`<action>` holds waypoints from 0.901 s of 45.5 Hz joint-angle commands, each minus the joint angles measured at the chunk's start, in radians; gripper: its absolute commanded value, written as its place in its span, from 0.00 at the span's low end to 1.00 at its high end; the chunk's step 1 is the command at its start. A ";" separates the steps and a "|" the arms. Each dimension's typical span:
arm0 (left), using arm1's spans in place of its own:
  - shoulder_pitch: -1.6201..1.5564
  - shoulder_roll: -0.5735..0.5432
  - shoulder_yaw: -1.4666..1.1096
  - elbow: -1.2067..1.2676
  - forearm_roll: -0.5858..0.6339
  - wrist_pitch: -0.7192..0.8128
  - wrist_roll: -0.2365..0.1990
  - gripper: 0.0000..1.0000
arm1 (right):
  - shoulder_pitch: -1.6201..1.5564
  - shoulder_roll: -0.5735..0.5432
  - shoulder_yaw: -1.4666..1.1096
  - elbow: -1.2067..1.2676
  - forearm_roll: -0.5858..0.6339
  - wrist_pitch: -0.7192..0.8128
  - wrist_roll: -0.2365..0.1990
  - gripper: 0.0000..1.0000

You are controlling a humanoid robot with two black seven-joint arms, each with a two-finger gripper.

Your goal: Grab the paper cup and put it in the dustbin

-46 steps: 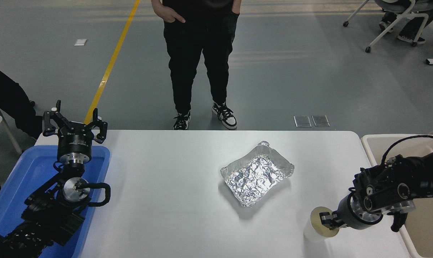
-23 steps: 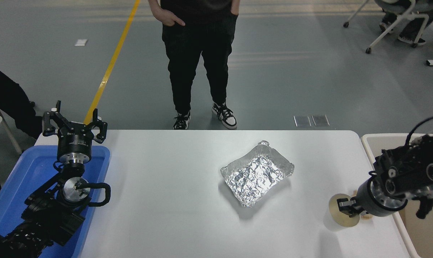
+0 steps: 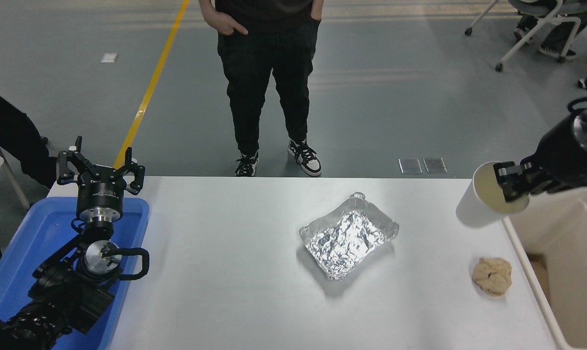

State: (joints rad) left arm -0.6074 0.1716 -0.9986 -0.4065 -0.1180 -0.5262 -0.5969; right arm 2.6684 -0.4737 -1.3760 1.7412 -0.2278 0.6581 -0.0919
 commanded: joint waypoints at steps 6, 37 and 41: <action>0.000 0.000 0.000 0.000 0.000 0.000 0.000 0.99 | 0.122 -0.005 -0.043 0.004 0.008 0.092 0.000 0.00; 0.000 0.000 0.000 0.000 -0.003 0.000 -0.001 0.99 | -0.703 -0.408 -0.037 -0.676 -0.338 -0.308 0.004 0.00; 0.000 0.000 0.000 0.000 -0.003 0.002 -0.001 0.99 | -0.944 -0.402 0.029 -0.804 -0.324 -0.425 0.004 0.00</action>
State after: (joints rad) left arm -0.6074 0.1718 -0.9986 -0.4064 -0.1209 -0.5258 -0.5981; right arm 2.2071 -0.7914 -1.4752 1.2080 -0.5025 0.4657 -0.0867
